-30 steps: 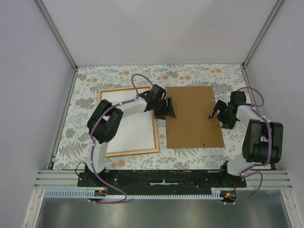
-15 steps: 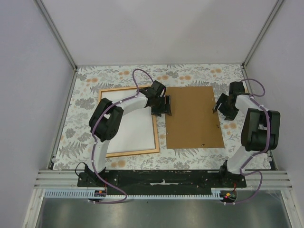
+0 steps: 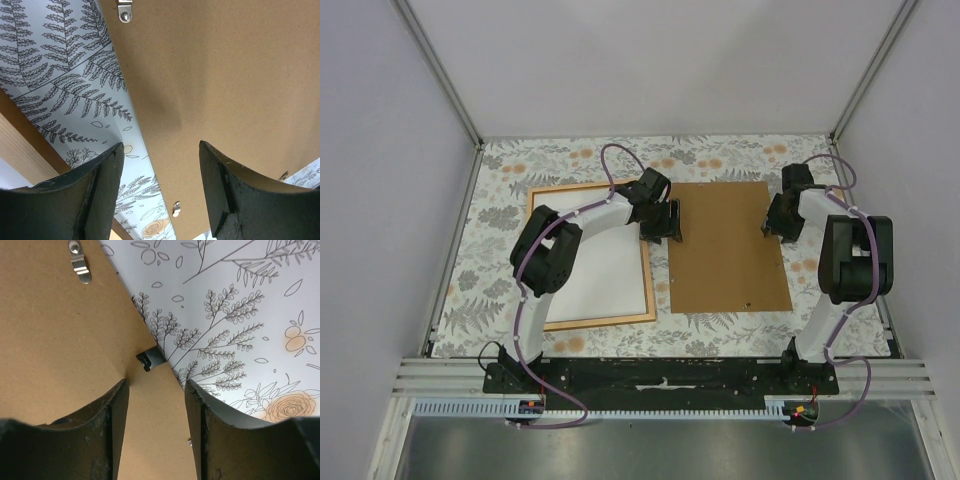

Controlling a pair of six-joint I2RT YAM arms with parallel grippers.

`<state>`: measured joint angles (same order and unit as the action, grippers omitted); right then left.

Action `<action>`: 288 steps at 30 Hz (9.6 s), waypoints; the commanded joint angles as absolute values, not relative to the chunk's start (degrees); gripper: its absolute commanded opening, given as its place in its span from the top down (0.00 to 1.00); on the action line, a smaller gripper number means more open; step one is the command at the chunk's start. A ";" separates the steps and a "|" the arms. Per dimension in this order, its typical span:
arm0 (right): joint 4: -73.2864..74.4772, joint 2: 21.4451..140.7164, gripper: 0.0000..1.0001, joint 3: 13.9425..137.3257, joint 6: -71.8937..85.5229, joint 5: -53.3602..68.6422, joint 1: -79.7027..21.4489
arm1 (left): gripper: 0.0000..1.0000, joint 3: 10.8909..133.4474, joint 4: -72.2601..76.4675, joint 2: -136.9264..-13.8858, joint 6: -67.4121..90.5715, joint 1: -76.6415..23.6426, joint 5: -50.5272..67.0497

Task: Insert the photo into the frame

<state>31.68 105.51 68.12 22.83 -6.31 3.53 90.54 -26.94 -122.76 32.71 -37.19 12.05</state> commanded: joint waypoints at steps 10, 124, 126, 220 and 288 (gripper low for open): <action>33.84 108.46 0.55 72.25 20.66 -13.01 2.11 | 0.32 90.79 -27.60 -125.68 29.97 -36.65 11.86; 23.39 87.63 0.10 47.03 25.22 7.28 2.28 | 0.32 89.83 -34.72 -126.56 16.26 -33.92 18.80; 21.37 88.59 0.10 46.41 25.66 10.27 2.55 | 0.32 89.74 -34.11 -127.17 16.70 -33.93 19.86; 19.51 96.06 0.18 51.77 24.44 24.88 0.88 | 0.38 89.12 -26.62 -113.20 32.00 -34.72 24.98; 21.09 99.58 0.48 55.46 23.64 27.59 -3.16 | 0.88 80.77 -18.63 -116.63 34.01 -34.01 29.35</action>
